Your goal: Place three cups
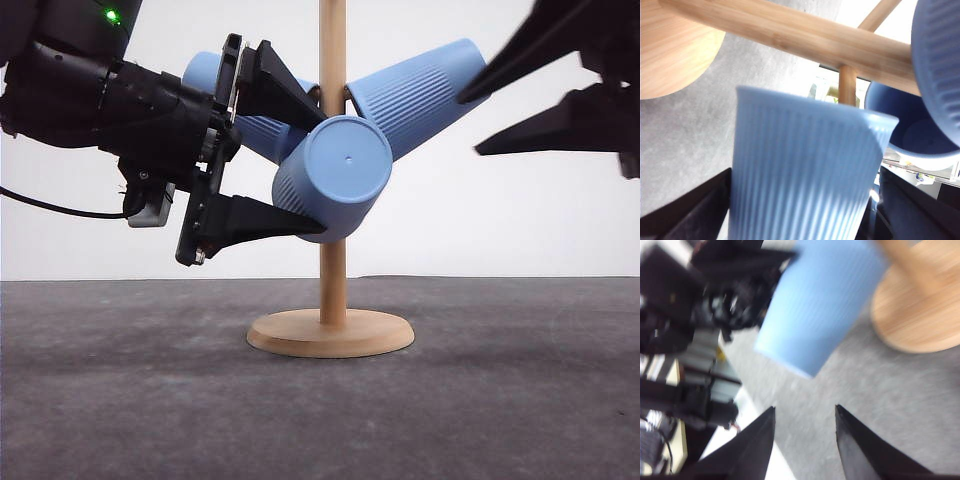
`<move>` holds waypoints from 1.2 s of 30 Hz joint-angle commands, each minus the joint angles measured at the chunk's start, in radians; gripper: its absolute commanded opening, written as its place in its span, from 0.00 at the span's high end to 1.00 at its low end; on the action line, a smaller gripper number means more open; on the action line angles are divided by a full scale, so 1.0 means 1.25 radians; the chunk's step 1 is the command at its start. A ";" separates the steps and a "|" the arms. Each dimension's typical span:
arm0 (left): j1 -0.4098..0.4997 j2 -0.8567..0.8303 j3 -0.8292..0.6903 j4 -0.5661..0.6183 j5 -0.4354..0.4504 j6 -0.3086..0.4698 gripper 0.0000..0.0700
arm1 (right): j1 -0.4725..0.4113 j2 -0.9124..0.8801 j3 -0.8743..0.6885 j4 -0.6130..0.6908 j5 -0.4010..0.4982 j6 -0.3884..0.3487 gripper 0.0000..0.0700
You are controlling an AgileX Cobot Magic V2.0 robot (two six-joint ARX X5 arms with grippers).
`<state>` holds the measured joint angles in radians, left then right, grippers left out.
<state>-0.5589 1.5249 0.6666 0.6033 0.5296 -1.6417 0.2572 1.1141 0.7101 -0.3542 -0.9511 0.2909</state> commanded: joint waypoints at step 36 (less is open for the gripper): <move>0.003 -0.013 0.016 0.016 0.171 0.071 0.20 | 0.108 0.007 0.014 0.012 0.063 0.019 0.65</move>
<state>-0.5518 1.5168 0.6666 0.6092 0.7313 -1.5793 0.3862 1.1141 0.7101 -0.3477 -0.8707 0.3058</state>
